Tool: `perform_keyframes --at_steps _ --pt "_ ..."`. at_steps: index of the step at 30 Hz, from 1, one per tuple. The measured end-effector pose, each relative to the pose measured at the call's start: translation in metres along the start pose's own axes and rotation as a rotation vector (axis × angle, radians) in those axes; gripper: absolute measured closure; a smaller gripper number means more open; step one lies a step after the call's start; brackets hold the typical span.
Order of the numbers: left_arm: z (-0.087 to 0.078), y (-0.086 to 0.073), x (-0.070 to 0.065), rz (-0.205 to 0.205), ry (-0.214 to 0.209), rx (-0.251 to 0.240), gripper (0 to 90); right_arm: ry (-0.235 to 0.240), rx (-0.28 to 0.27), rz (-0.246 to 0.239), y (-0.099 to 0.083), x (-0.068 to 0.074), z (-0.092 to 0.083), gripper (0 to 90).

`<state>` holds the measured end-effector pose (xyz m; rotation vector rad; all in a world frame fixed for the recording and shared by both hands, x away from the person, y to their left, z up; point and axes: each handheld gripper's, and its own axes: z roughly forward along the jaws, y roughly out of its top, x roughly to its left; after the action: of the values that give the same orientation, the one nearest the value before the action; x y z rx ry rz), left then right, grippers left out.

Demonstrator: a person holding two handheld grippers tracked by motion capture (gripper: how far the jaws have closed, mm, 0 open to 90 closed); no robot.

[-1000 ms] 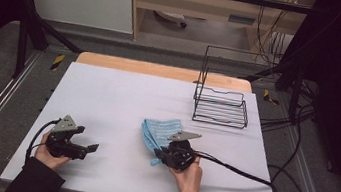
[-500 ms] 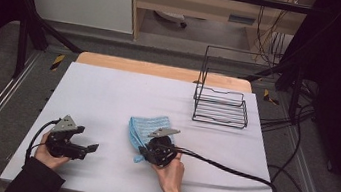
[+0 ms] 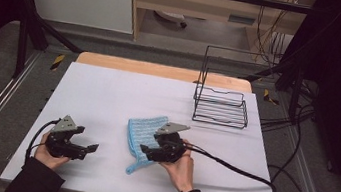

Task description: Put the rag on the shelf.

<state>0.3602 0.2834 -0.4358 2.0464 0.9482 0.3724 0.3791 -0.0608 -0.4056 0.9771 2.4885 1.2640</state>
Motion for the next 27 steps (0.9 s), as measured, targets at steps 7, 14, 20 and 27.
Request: perform_keyframes --at_steps 7,14,20,27 --pt "0.002 0.0 0.0 -0.003 -0.001 0.004 10.5 -0.077 0.015 0.077 -0.018 -0.044 -0.024 46.2" --pt "0.003 0.0 0.0 -0.001 -0.001 0.01 10.6 -0.046 0.068 0.144 -0.055 -0.065 -0.016 55.0" --pt "0.002 0.0 0.0 -0.004 -0.002 0.007 10.7 -0.011 0.071 0.176 -0.058 -0.065 -0.01 65.3" --pt "0.002 0.0 -0.001 0.001 -0.003 0.009 10.6 0.016 0.054 0.236 -0.059 -0.063 -0.011 80.5"
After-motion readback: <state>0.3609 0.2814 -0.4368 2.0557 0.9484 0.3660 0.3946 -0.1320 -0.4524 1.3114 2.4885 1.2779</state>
